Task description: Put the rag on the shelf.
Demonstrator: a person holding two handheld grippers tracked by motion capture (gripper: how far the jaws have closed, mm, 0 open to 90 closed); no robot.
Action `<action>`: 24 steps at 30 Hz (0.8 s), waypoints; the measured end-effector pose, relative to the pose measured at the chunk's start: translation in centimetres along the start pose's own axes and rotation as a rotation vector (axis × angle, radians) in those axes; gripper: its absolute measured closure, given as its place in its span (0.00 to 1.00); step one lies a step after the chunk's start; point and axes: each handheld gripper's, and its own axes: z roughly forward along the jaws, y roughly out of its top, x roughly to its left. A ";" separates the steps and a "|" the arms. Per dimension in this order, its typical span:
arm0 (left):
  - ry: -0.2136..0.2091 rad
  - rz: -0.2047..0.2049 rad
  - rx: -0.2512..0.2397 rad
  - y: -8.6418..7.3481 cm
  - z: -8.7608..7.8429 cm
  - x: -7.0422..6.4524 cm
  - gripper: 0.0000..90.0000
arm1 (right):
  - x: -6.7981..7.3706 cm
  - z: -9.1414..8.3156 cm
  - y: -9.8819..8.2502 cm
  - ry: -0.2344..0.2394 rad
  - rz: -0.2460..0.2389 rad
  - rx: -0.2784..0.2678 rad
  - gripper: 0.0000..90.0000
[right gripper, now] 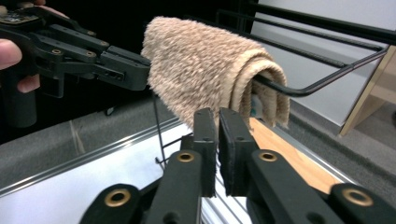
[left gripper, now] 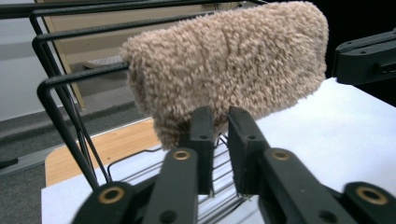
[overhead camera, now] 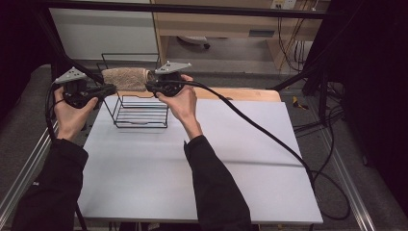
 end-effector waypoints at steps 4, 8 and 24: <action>-0.001 0.002 0.023 -0.4 -0.4 -0.3 0.78 | 0.5 -0.8 -0.1 0.003 -0.006 0.030 0.84; -0.009 -0.010 0.041 -1.2 -0.7 -0.8 0.69 | 0.3 -1.6 -0.6 -0.002 0.014 0.050 0.76; -0.065 -0.047 0.114 -6.5 -0.2 -3.0 0.33 | -2.1 -7.9 -5.1 -0.060 0.063 0.155 0.20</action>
